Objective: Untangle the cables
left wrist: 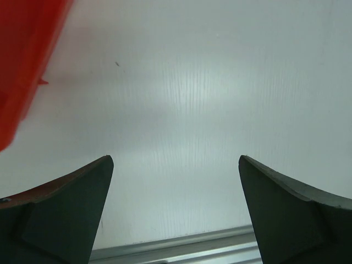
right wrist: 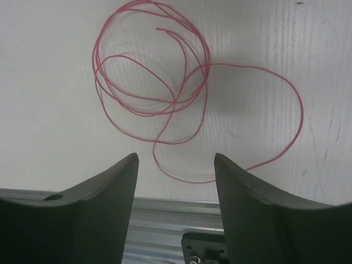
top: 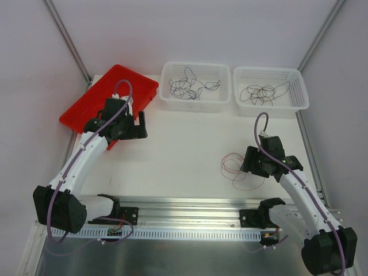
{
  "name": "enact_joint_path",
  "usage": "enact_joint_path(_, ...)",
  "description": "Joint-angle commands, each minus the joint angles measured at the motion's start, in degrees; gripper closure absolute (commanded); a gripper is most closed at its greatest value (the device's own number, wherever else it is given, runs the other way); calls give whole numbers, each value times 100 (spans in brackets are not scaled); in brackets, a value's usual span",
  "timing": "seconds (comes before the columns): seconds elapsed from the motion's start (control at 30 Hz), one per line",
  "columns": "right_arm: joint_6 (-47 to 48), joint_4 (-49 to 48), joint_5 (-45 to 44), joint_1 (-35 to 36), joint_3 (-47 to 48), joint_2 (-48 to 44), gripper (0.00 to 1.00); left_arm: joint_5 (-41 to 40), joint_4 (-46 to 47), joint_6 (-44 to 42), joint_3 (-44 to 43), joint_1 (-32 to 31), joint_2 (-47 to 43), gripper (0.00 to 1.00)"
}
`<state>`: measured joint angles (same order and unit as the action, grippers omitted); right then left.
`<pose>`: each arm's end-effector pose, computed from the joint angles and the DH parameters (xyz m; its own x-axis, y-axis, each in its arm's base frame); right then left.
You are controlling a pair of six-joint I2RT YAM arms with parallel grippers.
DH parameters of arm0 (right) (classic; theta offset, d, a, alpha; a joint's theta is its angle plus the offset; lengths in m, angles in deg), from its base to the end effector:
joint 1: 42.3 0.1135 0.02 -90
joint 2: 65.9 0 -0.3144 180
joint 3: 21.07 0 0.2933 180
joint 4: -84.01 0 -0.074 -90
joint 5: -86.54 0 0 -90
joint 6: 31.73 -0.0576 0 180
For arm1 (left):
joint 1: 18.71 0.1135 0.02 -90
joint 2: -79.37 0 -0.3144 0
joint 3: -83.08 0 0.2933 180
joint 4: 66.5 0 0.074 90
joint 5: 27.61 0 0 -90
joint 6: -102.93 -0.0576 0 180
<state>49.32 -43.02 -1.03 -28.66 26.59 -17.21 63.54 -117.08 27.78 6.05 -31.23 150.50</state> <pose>0.1773 0.0455 0.2380 -0.8170 -0.0383 -0.5753 -0.1344 0.9830 0.1253 0.2962 -0.0669 0.3486 -0.7226 -0.1020 -0.6837 0.0470 0.9795 -0.1959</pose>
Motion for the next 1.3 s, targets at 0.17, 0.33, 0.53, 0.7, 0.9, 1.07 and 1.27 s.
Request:
enact_joint_path(0.17,524,-987,335,41,-44,536,57,756,1048,18,2055,-93,-1724,1)
enact_joint_path(0.33,684,-1154,363,41,167,1046,58,518,1549,35,2708,-93,-2358,1)
enact_joint_path(0.53,772,-1515,407,85,334,1749,59,281,1681,18,2603,-85,-2236,1)
enact_joint_path(0.7,842,-1761,363,155,484,2398,59,500,1690,53,2603,-76,-2104,1)
enact_joint_path(0.9,869,-1911,398,375,598,2944,63,536,1699,35,2603,-85,-2086,1)
enact_joint_path(1.07,869,-1946,310,647,668,3068,80,641,1699,35,2603,-85,-2077,1)
enact_joint_path(1.27,869,-1481,187,1122,1238,2709,99,720,1708,35,2594,-85,-2060,1)
